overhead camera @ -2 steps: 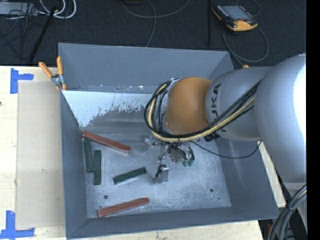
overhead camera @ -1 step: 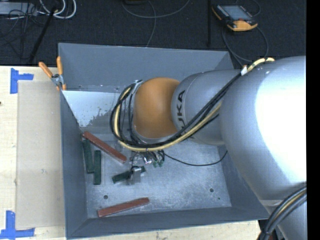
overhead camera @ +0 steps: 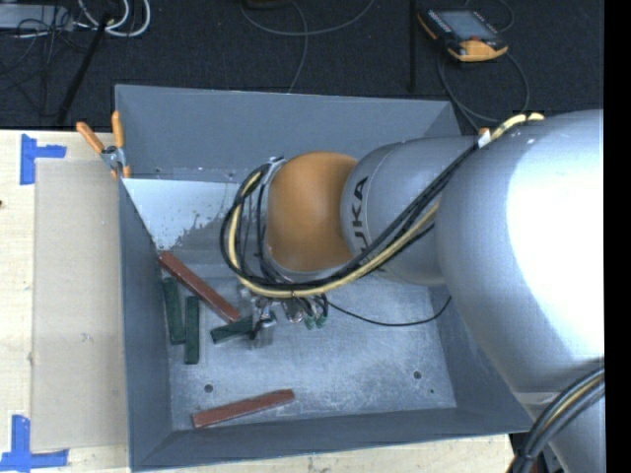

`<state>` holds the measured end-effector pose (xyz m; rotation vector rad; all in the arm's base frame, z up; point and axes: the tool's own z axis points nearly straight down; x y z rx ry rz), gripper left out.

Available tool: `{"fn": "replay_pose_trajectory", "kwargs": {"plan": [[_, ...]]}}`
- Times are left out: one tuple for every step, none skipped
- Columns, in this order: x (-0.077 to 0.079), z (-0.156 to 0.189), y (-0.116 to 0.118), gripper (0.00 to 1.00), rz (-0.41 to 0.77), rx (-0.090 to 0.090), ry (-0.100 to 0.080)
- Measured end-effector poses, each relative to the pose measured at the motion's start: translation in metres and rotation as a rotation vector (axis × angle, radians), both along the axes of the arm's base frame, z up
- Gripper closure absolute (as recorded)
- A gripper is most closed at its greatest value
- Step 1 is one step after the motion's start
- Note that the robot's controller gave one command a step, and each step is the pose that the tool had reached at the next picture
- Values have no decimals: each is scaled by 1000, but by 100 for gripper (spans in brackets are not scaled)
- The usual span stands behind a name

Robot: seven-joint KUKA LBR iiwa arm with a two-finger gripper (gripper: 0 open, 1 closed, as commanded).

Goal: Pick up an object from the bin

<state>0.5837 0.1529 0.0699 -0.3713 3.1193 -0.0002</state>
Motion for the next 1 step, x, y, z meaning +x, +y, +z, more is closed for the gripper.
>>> {"fn": "replay_pose_trajectory", "kwargs": {"plan": [[14, 164, 28, 100, 165, 3, -11]]}}
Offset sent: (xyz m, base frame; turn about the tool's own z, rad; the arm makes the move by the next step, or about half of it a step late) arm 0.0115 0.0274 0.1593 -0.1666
